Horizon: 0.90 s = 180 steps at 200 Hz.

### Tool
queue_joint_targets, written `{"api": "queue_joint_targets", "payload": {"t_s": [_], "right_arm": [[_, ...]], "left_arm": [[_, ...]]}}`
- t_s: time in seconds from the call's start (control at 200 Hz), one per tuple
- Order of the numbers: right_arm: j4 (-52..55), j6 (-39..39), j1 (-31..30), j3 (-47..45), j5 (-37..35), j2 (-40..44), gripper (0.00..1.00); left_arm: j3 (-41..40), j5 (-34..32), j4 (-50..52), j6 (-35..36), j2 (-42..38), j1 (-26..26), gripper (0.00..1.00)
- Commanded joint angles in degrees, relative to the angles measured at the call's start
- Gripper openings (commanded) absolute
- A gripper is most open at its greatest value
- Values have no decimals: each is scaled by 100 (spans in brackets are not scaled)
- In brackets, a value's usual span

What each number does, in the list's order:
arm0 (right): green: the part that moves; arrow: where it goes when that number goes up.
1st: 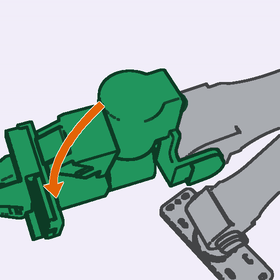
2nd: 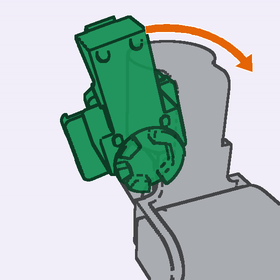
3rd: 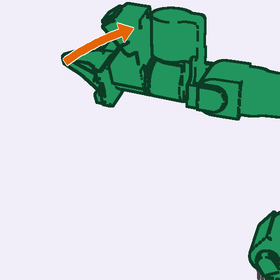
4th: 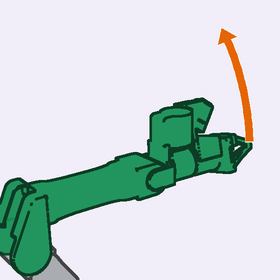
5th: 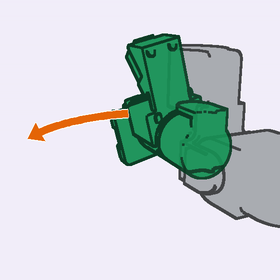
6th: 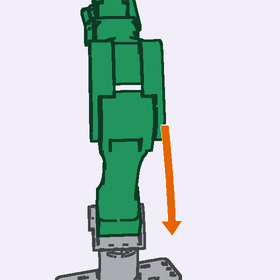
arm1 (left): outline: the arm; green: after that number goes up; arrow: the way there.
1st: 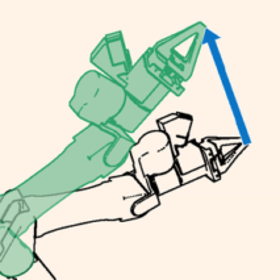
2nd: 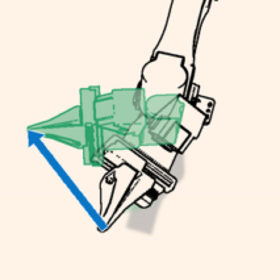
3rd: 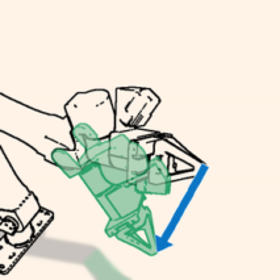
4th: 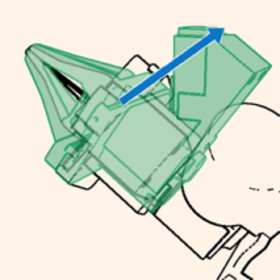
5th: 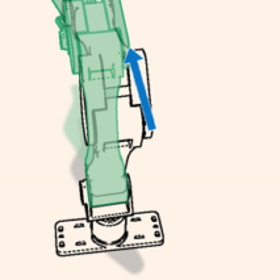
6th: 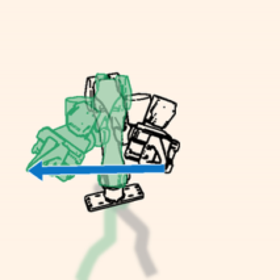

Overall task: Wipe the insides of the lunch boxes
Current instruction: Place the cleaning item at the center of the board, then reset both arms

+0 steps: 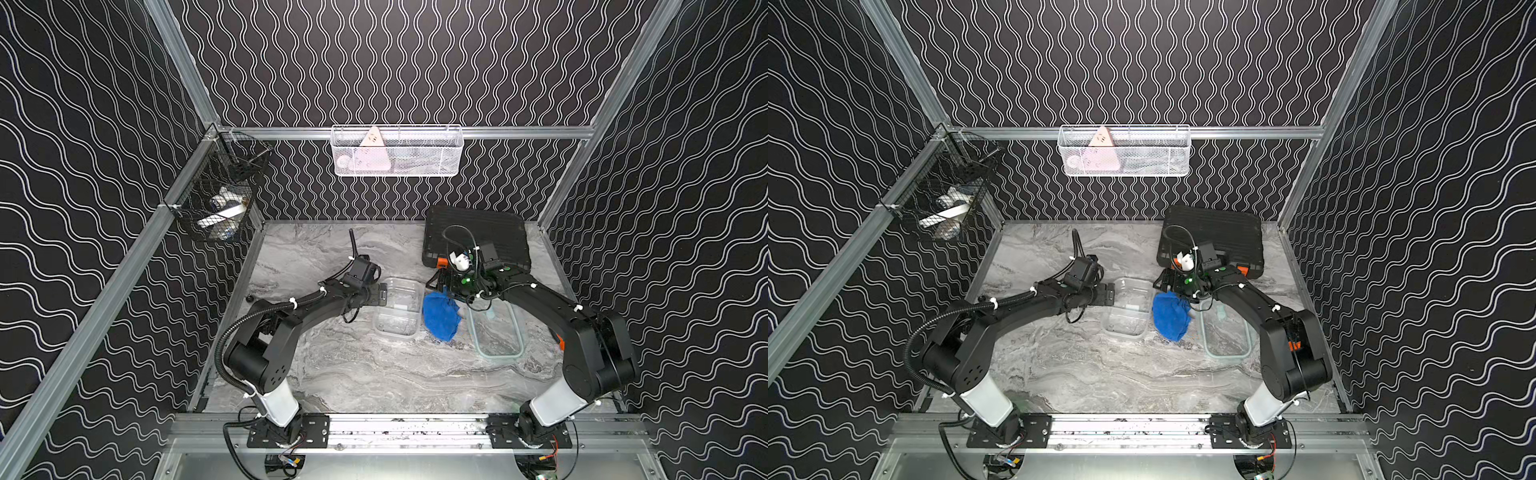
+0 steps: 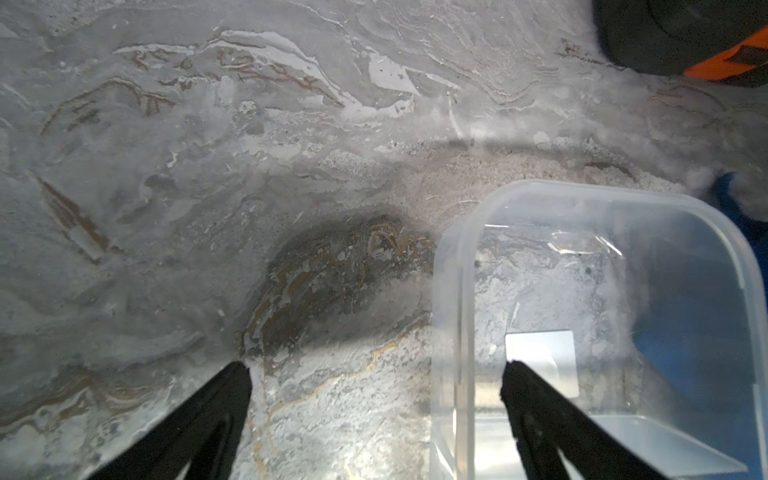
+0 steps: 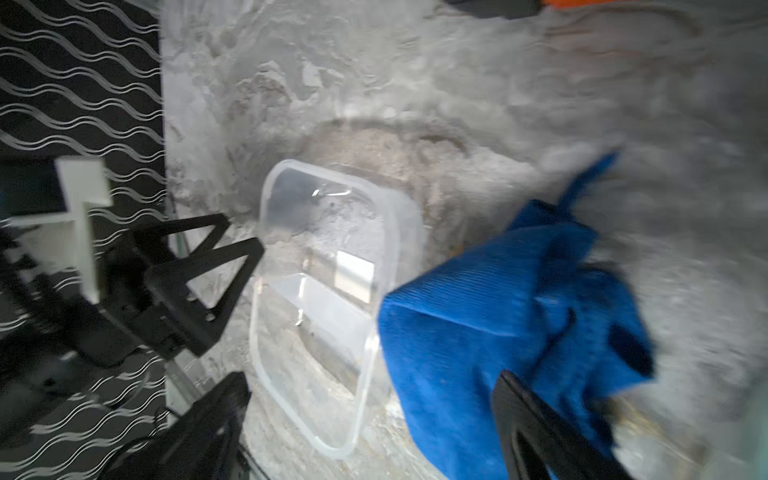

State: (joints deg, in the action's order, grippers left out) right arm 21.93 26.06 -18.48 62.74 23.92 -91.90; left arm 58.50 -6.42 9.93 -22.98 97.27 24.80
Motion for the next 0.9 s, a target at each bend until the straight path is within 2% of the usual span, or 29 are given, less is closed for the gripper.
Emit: {"api": "queue_joint_targets", "payload": {"t_s": [0.0, 0.205, 0.32, 0.435, 0.55, 0.62, 0.745, 0.791, 0.846, 0.896], "right_arm": [[124, -125, 153, -304, -913, 409, 98], [-533, -470, 209, -812, -1881, 1400, 100], [-1083, -716, 264, -1197, -2584, 1760, 100], [-1691, -956, 349, -1718, -3345, 1938, 100], [-2647, -1568, 419, -2328, -4439, 1643, 100], [-3342, -1730, 564, -2656, -5059, 1231, 100], [-4526, -1660, 808, -3039, -5149, 611, 100], [-5218, -1847, 843, -3230, -5155, 441, 100], [-5234, -1881, 865, -3223, -5186, 450, 100], [-5814, -2078, 945, -3418, -5125, 441, 100]], "left_arm": [[-72, -264, -42, 14, -130, -42, 99], [-338, -949, -277, 130, -486, -96, 99], [-490, -1550, -417, 195, -720, -104, 99], [-1073, -2024, -967, 123, -1153, -211, 99], [-1625, -2572, -1545, 208, -1483, -221, 99], [-1800, -3029, -1811, 530, -1570, -221, 99], [-1885, -3799, -2186, 1233, -1489, -271, 99], [-1910, -3865, -2288, 1329, -1411, -339, 99], [-1888, -3865, -2261, 1407, -1337, -428, 99], [-1979, -3860, -2531, 1591, -1283, -462, 99]]}}
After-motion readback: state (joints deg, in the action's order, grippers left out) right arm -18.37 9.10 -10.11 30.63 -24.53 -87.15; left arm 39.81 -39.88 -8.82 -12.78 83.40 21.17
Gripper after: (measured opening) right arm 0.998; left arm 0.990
